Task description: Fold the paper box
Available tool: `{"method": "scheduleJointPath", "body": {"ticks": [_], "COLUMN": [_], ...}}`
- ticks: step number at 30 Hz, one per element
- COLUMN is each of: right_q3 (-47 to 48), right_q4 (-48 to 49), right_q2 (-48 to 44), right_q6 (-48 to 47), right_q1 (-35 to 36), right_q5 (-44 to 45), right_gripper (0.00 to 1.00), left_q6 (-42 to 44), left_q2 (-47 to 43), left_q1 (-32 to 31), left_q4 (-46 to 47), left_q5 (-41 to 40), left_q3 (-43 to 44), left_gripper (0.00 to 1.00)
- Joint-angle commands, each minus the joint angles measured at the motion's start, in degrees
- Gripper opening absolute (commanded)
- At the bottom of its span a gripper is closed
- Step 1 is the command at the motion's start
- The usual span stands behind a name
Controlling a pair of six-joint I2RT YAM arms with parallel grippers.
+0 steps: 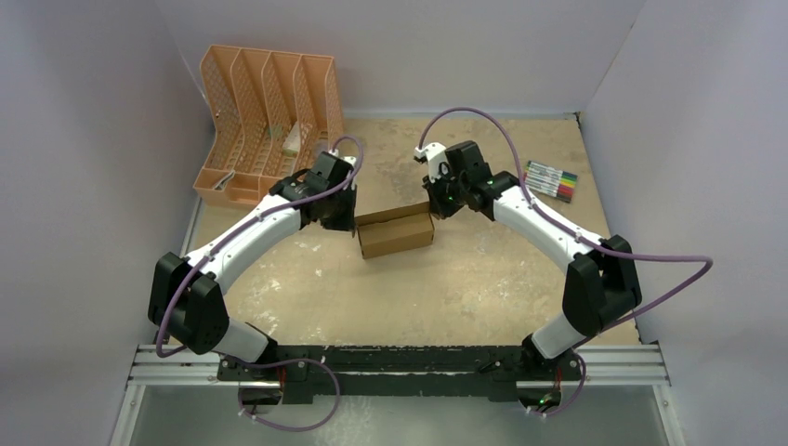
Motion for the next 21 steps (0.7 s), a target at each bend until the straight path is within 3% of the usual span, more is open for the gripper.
{"method": "scheduleJointPath", "body": {"ticks": [1,13,21], "right_q3": [1.47,2.73,4.94], "right_q4": [-1.47,-8.67,-12.58], "right_q2": [-1.32,-0.60,1.56], "right_q6": [14.24,34.36,41.18], "right_q1": [1.34,4.96,6.88], "right_q5": [6.73,20.78,26.80], "right_gripper": [0.00,0.00,0.00], "left_q6": [-8.94,-15.72,-16.93], "left_q2": [-0.83,-0.05,0.38], "left_q1": [-0.45,-1.51,-2.12], "left_q4": [3.26,5.31,6.69], "left_q5": [-1.69,-4.14,-3.04], "left_q3": [1.45,0.79,0.28], "left_gripper": [0.00,0.00,0.00]}}
